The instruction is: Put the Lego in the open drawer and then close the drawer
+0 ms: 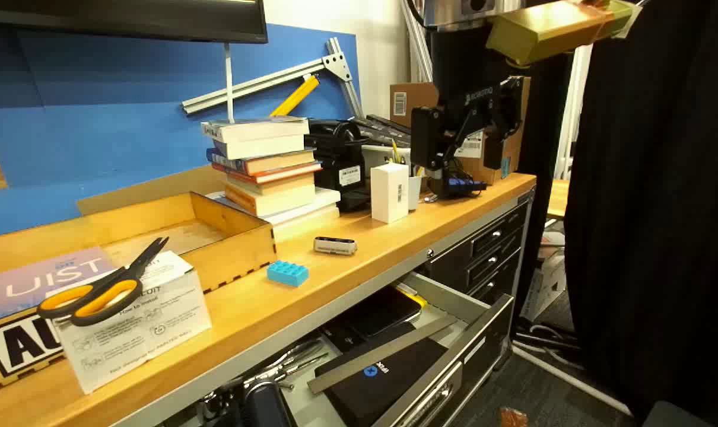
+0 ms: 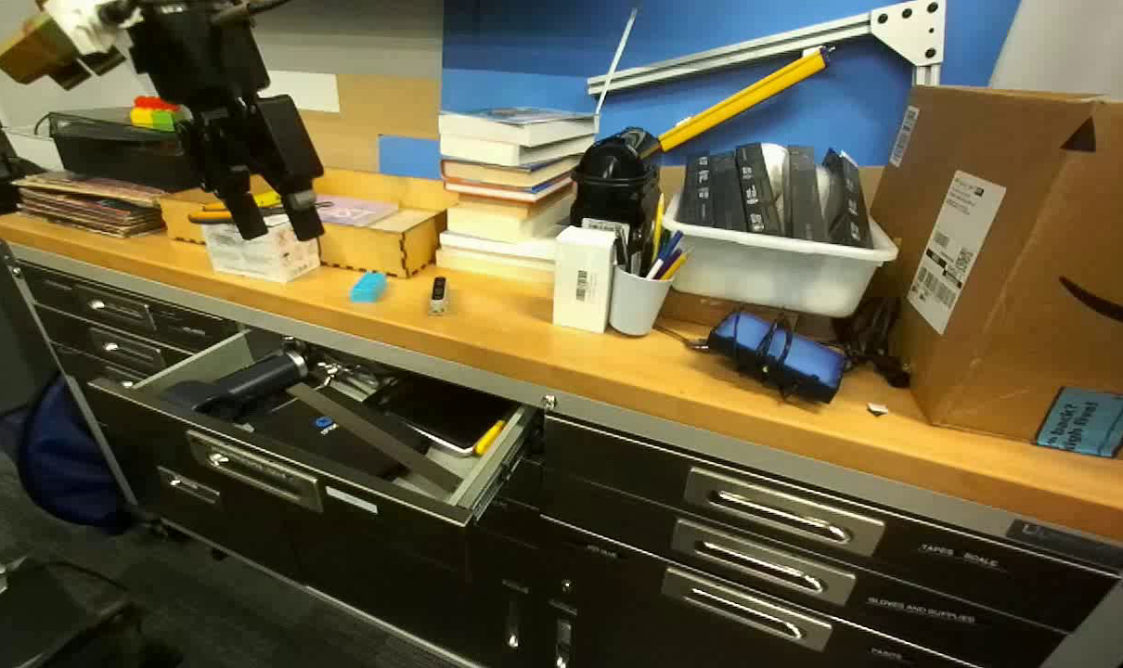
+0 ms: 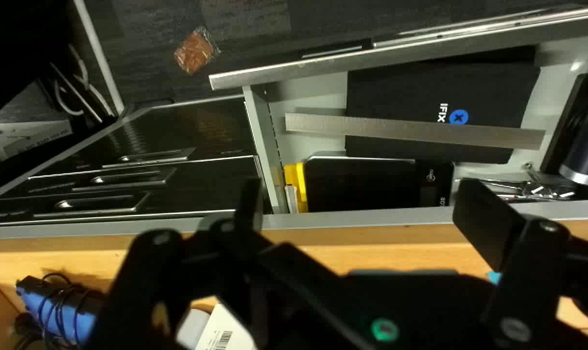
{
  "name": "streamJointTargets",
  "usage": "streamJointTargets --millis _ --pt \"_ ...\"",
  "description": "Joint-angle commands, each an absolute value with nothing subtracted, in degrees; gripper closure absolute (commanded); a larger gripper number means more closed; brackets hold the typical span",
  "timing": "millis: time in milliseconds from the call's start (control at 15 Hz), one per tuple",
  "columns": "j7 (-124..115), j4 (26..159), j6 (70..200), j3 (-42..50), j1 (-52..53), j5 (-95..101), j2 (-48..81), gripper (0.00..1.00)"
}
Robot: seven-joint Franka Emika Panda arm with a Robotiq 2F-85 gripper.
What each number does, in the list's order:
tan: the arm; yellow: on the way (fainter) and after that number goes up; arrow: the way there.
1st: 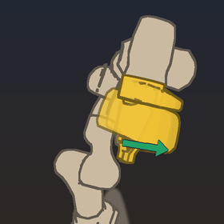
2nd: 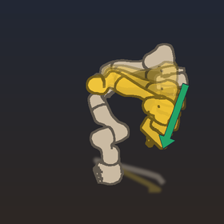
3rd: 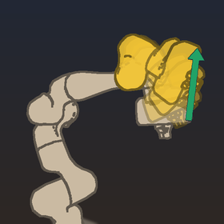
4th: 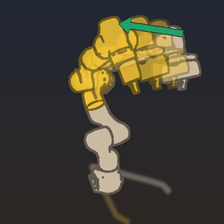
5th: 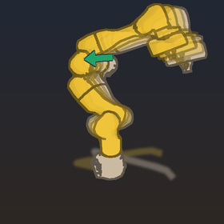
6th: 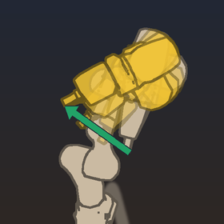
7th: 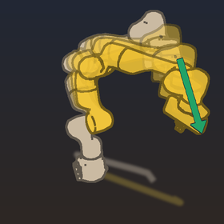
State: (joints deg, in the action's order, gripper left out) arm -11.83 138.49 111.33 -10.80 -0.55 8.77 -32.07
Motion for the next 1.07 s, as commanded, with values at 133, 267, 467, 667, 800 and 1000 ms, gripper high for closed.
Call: streamJointTargets --millis 133,267,467,667,800,1000 --pt "-12.27 137.40 111.17 -9.99 0.47 9.27 -32.22 0.00" --pt "-12.27 137.23 111.17 -9.99 0.47 9.27 -32.31 0.00" --pt "-12.27 137.23 111.17 -9.99 0.47 9.27 -32.31 0.00" --pt "-12.27 137.23 111.17 -9.99 0.47 9.27 -32.31 0.00" --pt "-12.27 137.23 111.17 -9.99 0.47 9.27 -32.31 0.00" --pt "-12.27 137.23 111.17 -9.99 0.47 9.27 -32.31 0.00"
